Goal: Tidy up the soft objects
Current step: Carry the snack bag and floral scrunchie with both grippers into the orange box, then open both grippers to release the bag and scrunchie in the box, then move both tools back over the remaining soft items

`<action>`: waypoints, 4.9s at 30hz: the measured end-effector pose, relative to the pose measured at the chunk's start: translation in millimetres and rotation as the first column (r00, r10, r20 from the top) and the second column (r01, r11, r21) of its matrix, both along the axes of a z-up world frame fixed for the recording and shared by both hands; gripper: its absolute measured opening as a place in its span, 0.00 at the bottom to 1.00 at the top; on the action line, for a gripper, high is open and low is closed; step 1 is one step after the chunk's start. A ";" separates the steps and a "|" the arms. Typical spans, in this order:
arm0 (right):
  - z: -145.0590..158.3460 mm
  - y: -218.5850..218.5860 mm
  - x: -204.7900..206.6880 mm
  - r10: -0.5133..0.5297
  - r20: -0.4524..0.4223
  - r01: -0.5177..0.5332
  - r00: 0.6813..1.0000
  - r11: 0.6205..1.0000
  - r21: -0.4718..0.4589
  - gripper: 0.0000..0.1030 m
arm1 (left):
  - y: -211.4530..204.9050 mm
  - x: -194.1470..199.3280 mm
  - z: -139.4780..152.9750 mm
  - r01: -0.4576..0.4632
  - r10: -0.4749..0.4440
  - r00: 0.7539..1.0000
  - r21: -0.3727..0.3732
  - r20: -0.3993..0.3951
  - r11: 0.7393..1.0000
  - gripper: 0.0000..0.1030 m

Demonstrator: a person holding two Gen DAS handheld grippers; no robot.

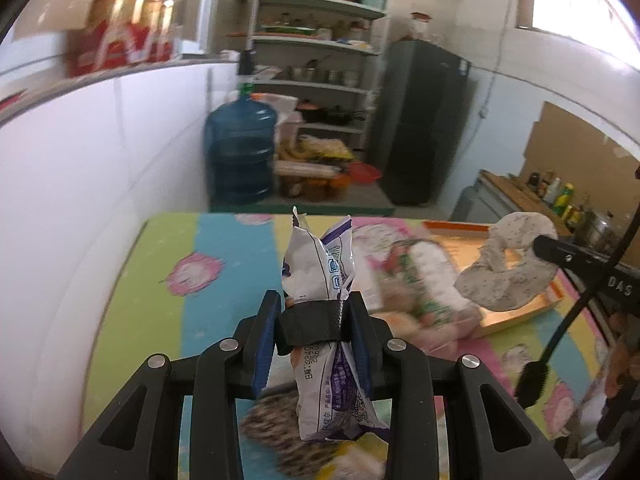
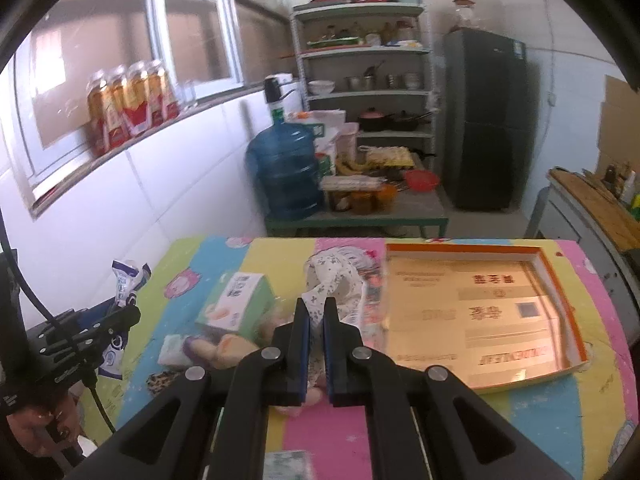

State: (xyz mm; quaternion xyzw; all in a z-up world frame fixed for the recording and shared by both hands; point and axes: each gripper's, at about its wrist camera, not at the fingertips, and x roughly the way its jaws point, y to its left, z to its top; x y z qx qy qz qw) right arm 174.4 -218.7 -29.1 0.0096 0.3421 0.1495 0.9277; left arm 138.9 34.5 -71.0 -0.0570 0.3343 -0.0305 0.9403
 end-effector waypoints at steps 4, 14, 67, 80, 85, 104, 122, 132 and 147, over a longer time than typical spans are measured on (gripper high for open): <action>6.1 -28.2 0.5 -0.047 0.018 0.047 0.999 0.999 0.002 0.06 | -31.7 14.5 9.0 0.051 -0.051 0.999 -0.020 0.005 0.999 0.33; 16.7 -102.7 12.1 -0.150 0.053 0.148 0.987 0.989 0.027 0.06 | -124.6 50.5 14.8 0.161 -0.161 0.987 -0.043 0.000 0.986 0.33; -120.9 -257.2 87.5 -0.282 -0.185 0.297 0.941 0.953 0.060 0.50 | -298.8 174.6 -111.8 0.249 -0.271 0.944 -0.133 -0.189 0.959 0.74; -90.4 -253.3 60.5 -0.318 -0.137 0.330 0.938 0.940 0.082 0.50 | -291.2 149.8 -76.8 0.273 -0.288 0.949 -0.122 -0.127 0.954 0.74; -73.6 -241.5 47.9 -0.323 -0.114 0.334 0.939 0.939 0.089 0.50 | -280.7 136.4 -58.7 0.280 -0.291 0.952 -0.113 -0.096 0.953 0.74; -44.2 -166.8 13.4 -0.266 -0.087 0.272 0.960 0.959 0.081 0.50 | -202.8 89.3 -12.4 0.234 -0.237 0.971 -0.083 -0.031 0.969 0.74; -30.8 -64.6 -18.6 -0.147 -0.090 0.155 0.985 0.984 0.089 0.50 | -106.8 39.4 3.1 0.121 -0.122 0.992 -0.071 -0.013 0.990 0.74; -30.9 -20.5 -30.7 -0.089 -0.077 0.093 0.993 0.994 0.056 0.50 | -55.7 13.0 -1.6 0.060 -0.061 0.998 -0.089 -0.010 0.994 0.74; -39.8 27.9 -32.4 0.022 -0.104 -0.019 0.994 0.999 0.030 0.50 | 7.7 -14.2 -17.2 -0.051 0.048 0.998 -0.087 -0.032 0.995 0.74</action>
